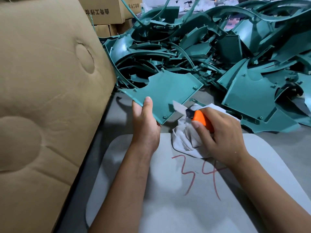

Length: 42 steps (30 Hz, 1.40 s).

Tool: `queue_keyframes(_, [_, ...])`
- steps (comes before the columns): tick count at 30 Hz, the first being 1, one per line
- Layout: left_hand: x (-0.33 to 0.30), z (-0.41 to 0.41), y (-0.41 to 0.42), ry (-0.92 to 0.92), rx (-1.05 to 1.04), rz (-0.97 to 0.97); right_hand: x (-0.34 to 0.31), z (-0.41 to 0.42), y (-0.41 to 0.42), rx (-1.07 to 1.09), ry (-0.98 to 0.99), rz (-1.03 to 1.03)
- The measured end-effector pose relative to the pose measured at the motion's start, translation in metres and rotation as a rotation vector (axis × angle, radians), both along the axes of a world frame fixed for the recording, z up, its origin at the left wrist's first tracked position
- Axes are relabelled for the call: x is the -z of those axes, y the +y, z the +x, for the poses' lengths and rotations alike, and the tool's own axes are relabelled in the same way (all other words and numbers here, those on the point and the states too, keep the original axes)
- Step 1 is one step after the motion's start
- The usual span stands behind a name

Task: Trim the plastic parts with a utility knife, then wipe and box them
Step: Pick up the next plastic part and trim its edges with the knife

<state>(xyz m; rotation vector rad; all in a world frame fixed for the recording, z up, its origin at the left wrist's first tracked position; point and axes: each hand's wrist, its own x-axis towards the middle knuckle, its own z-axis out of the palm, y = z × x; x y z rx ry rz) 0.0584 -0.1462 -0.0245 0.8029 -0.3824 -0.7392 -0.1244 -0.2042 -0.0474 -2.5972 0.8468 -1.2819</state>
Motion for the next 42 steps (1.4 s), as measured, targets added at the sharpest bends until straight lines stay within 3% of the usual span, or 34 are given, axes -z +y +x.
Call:
queue_keyframes(14, [0.003, 0.01, 0.0, -0.062, 0.02, -0.007, 0.007, -0.006, -0.013, 0.128, -0.009, -0.102])
queue_keyframes(21, [0.006, 0.019, 0.002, -0.101, -0.014, -0.001, 0.003, -0.021, -0.03, 0.197, -0.232, -0.001])
queue_keyframes(29, [0.006, 0.019, 0.002, -0.07, 0.012, 0.079, 0.009, -0.013, -0.024, 0.04, -0.05, 0.012])
queue_keyframes(32, [0.006, 0.022, 0.004, -0.055, 0.0, 0.095, 0.01, -0.015, -0.027, 0.056, -0.075, 0.028])
queue_keyframes(38, [0.008, 0.028, 0.008, -0.035, -0.234, 0.181, 0.006, -0.017, -0.028, -0.002, -0.118, 0.038])
queue_keyframes(42, [0.013, 0.015, 0.003, -0.209, -0.429, 0.289, 0.005, -0.01, -0.024, -0.092, -0.162, 0.058])
